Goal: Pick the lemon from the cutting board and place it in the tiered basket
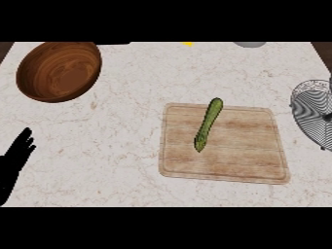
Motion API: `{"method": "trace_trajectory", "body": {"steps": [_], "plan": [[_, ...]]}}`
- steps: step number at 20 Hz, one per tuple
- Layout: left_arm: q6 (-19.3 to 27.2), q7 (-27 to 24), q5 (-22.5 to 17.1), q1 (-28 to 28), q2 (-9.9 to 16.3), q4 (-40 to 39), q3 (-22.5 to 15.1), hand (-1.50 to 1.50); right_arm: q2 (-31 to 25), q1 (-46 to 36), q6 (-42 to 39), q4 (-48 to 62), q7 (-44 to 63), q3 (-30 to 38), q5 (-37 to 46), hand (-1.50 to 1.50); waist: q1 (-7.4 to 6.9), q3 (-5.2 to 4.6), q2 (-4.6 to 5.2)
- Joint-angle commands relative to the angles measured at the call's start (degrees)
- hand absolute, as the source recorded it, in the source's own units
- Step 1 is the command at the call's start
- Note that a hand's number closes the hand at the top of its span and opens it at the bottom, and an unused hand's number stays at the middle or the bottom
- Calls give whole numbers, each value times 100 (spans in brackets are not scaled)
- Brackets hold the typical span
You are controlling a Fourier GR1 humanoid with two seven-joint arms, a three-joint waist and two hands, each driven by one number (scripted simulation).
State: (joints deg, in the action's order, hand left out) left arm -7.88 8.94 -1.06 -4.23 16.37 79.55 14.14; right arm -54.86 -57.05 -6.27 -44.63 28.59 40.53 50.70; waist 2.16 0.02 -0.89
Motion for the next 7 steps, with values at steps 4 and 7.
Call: {"method": "trace_trajectory", "body": {"steps": [4, 7], "plan": [[179, -19, 124, -241, -84, 102, 14, 0, -154, 865, -576, -995, -354, 1612, -1455, -150, 246, 10, -68], [24, 57, -85, -94, 45, -66, 188, 0, 5, 1674, -1338, -1578, -602, 2112, -1944, -150, 275, 0, -43]]}}
